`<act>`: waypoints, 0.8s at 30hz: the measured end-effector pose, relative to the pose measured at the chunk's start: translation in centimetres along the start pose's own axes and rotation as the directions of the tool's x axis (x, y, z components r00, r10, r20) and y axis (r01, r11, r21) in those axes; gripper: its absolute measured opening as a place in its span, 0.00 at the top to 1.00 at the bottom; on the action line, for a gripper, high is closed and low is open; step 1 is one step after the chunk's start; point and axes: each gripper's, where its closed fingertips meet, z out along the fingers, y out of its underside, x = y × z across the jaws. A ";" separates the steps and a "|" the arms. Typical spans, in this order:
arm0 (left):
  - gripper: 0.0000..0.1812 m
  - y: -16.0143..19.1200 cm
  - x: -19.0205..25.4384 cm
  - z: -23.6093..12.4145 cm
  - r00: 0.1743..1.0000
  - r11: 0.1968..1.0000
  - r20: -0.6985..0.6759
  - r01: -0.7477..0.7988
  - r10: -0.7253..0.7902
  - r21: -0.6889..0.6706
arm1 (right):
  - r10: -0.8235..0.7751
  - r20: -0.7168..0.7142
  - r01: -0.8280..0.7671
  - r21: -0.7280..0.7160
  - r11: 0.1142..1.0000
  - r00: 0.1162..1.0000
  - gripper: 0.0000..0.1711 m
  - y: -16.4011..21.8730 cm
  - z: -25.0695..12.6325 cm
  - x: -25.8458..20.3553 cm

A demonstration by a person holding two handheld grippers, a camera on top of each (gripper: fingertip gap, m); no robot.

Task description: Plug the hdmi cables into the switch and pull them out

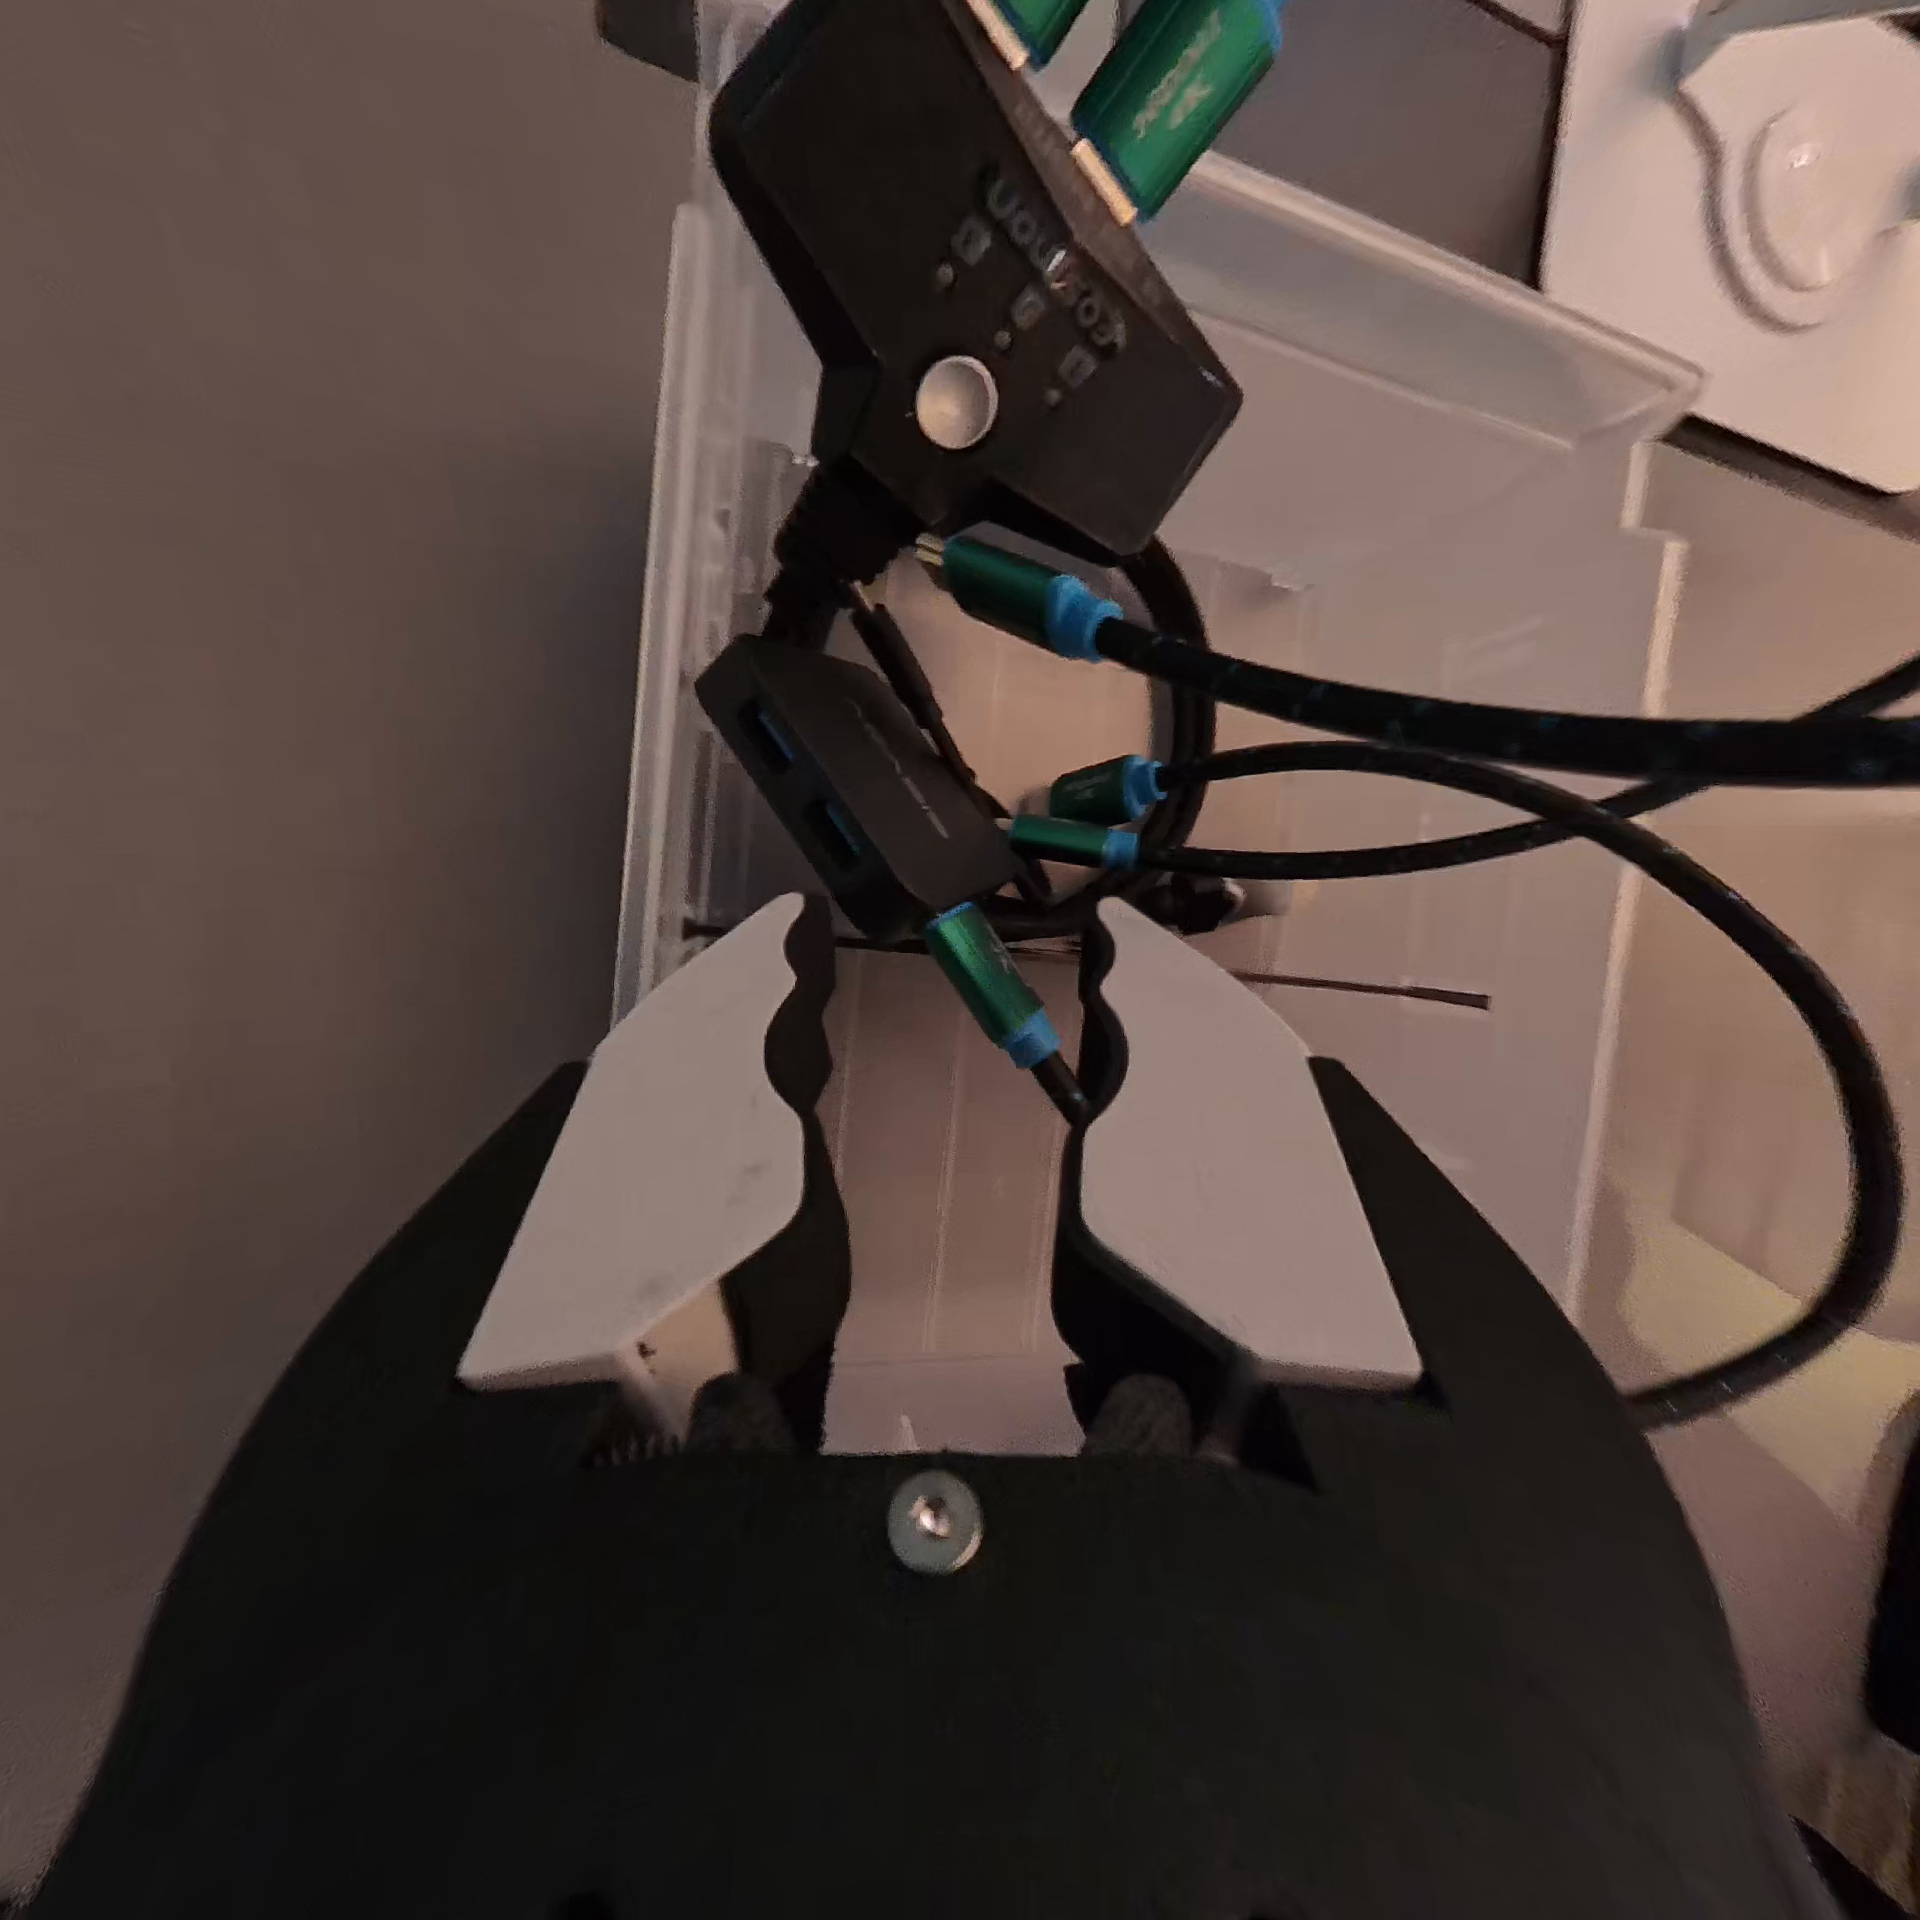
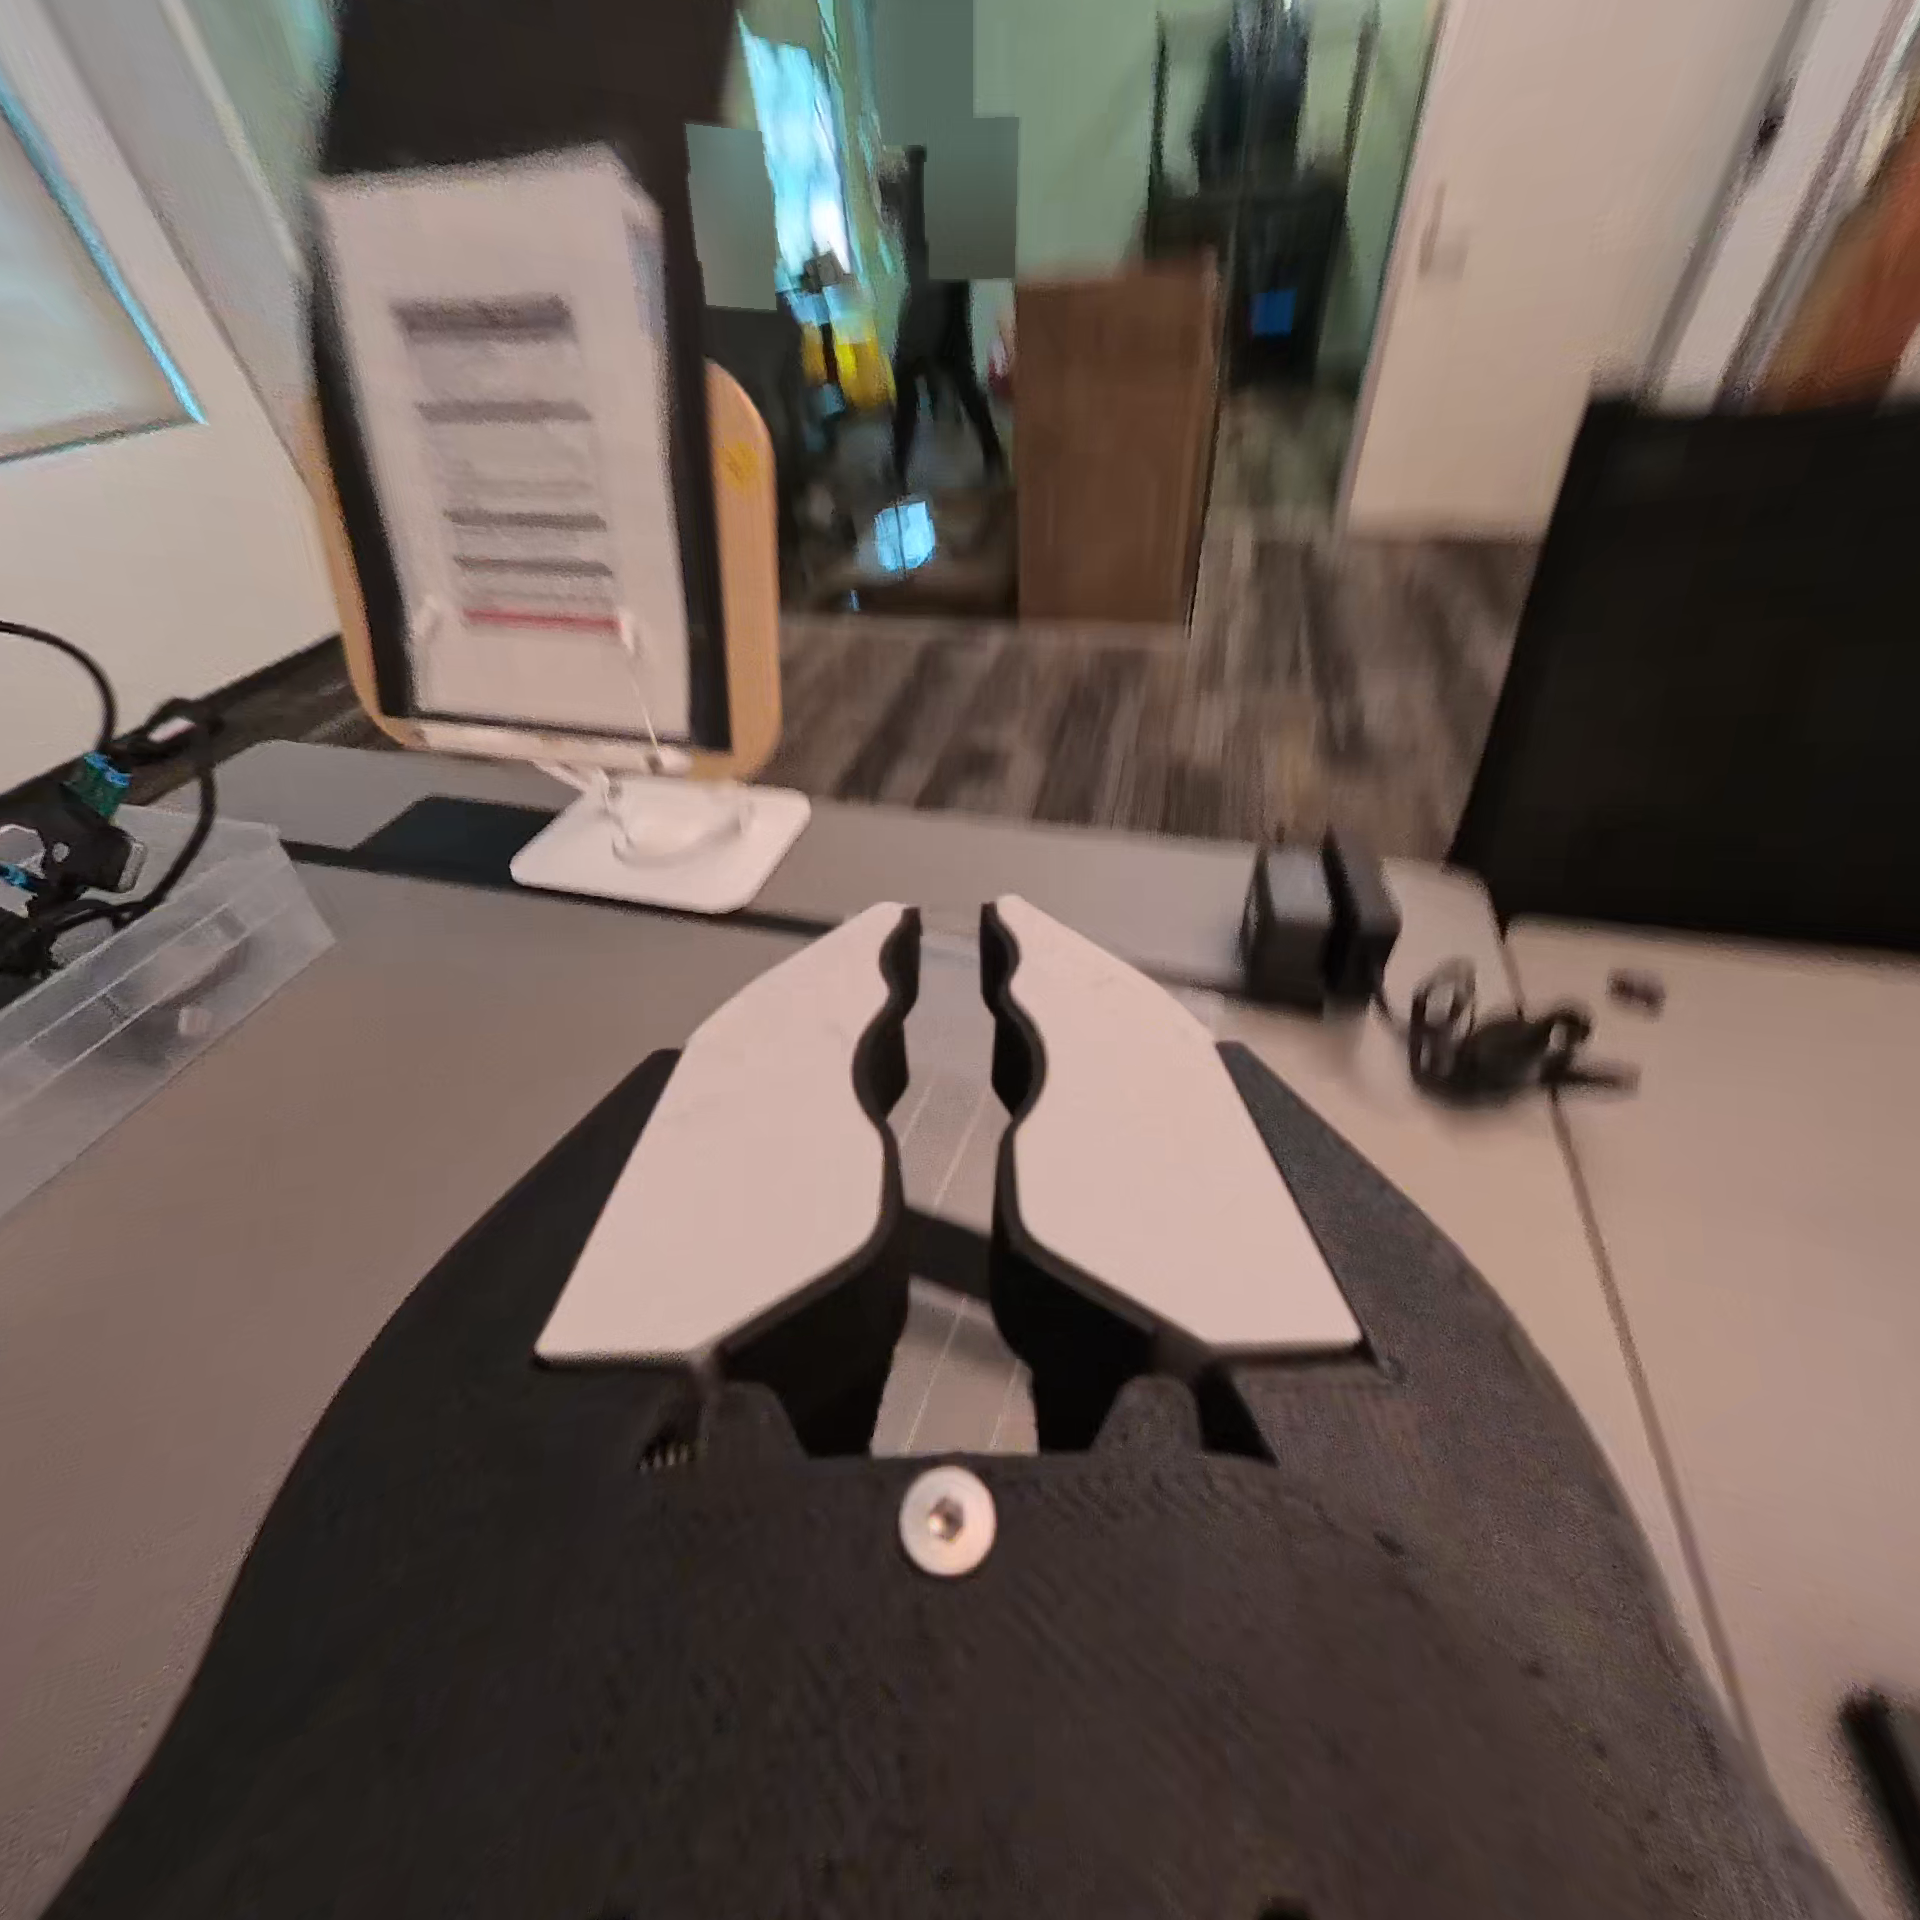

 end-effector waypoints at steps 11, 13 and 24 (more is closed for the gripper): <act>0.76 -0.7 -1.2 2.4 0.977 1.000 0.210 -0.022 0.026 -0.022 | -0.423 -0.130 0.437 0.407 0.802 0.897 0.90 -4.4 0.3 -6.4; 0.77 -0.8 -1.4 2.8 0.971 0.999 0.234 -0.043 0.048 -0.025 | -0.438 -0.131 0.453 0.376 0.808 0.890 0.90 -4.0 0.9 -6.5; 0.89 -1.9 1.3 -0.8 0.993 0.990 0.028 -0.116 0.114 0.086 | -0.590 -0.132 0.604 0.184 0.775 0.797 0.90 -1.6 4.3 -7.4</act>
